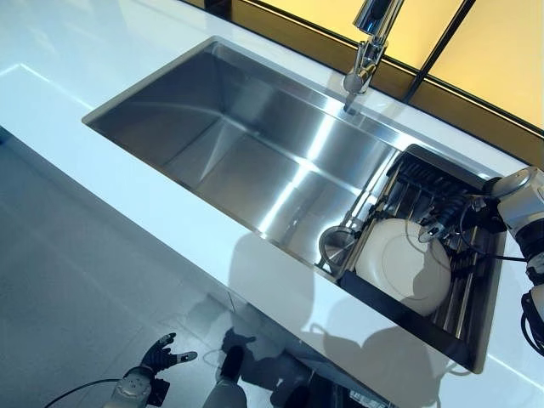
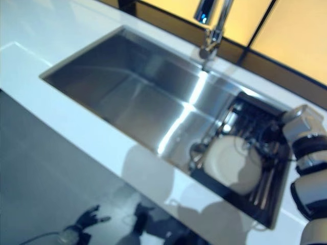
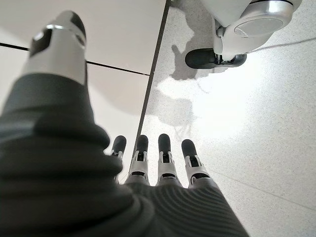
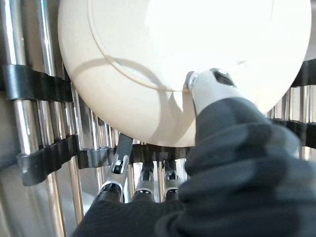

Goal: Take plates into dishwasher

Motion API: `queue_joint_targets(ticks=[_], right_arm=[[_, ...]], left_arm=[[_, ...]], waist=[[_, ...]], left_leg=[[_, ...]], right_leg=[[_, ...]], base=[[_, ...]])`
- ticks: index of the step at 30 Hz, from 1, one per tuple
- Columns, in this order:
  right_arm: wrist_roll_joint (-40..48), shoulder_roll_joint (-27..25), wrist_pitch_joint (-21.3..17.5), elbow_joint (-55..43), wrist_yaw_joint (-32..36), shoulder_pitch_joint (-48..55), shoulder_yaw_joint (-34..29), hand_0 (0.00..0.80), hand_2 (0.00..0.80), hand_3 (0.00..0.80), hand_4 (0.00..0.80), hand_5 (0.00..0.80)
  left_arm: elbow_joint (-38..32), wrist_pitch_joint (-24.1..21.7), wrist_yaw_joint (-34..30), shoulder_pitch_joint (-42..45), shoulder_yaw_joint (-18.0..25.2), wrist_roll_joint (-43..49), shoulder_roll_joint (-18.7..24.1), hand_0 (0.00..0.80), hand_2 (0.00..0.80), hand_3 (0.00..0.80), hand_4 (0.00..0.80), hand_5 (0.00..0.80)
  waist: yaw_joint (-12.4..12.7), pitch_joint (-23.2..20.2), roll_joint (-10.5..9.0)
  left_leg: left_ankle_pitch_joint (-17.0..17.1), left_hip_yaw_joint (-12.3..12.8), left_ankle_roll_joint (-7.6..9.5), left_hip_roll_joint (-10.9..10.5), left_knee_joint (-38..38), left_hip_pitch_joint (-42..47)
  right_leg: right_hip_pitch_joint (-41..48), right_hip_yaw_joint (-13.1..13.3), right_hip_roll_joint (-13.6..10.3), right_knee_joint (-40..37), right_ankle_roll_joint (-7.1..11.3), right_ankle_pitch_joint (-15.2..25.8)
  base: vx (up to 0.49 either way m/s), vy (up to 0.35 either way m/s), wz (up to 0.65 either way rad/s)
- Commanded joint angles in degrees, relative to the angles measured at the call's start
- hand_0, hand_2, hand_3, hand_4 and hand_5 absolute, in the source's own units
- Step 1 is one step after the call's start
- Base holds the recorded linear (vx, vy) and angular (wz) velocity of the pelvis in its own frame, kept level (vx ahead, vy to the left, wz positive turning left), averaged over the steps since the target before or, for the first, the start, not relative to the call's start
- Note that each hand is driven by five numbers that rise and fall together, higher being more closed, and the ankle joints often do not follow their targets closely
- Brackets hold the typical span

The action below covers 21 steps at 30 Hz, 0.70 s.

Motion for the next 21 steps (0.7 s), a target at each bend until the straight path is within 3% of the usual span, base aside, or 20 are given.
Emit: queue_joint_targets(ticks=[1, 8, 10, 12, 21], right_arm=[[9.59, 12.62, -0.47, -3.74, 20.60, 9.87, 5.01, 0.420, 0.420, 0.420, 0.420, 0.420], [11.08, 12.53, -0.49, -4.22, 19.89, 9.91, 4.42, 0.493, 0.493, 0.493, 0.493, 0.493], [12.46, 12.40, -0.36, -4.79, 18.89, 9.94, 4.11, 0.555, 0.555, 0.555, 0.555, 0.555], [13.85, 12.36, -0.63, -4.96, 17.25, 9.91, 3.66, 0.800, 0.800, 0.800, 0.800, 0.800], [18.33, 10.93, -2.40, -6.05, 9.88, 10.55, 1.04, 0.800, 0.800, 0.800, 0.800, 0.800]], left_arm=[[0.29, -0.56, 1.10, -1.26, -1.16, -0.27, -0.21, 0.000, 0.000, 0.000, 0.000, 0.000], [0.25, -0.51, 1.13, -1.17, -1.08, -0.27, -0.18, 0.000, 0.000, 0.000, 0.000, 0.000], [0.22, -0.39, 1.10, -1.15, -1.02, -0.20, -0.10, 0.000, 0.000, 0.000, 0.000, 0.000], [0.40, -0.43, 1.06, -1.14, -0.99, -0.22, -0.06, 0.000, 0.000, 0.000, 0.000, 0.000], [0.91, -0.78, 1.28, -0.16, -0.37, 0.26, -0.31, 0.000, 0.000, 0.000, 0.000, 0.000]], waist=[[1.53, 2.04, 1.09], [1.46, 2.04, 0.98], [1.40, 2.01, 0.87], [1.33, 1.81, 0.76], [0.58, 0.73, 0.09]], left_leg=[[3.25, 0.18, 0.02, 0.43, -1.65, -5.18], [3.16, 0.24, 0.07, 0.54, -1.76, -4.88], [3.12, 0.25, 0.04, 0.59, -1.85, -4.75], [3.11, 0.32, 0.03, 0.61, -1.95, -4.67], [2.70, 0.93, 0.09, 0.76, -2.11, -3.72]], right_leg=[[-7.11, 2.08, -2.40, 9.32, 1.64, 0.27], [-6.92, 2.10, -2.35, 9.29, 1.65, 0.28], [-6.89, 2.07, -2.30, 9.27, 1.69, 0.31], [-6.82, 2.12, -2.24, 9.18, 1.71, 0.32], [-6.14, 2.55, -2.27, 8.93, 1.98, 0.53]], base=[[0.000, 0.000, 0.00], [0.000, 0.000, 0.00], [0.000, 0.000, 0.00], [0.000, 0.000, 0.00], [0.000, 0.000, 0.00]])
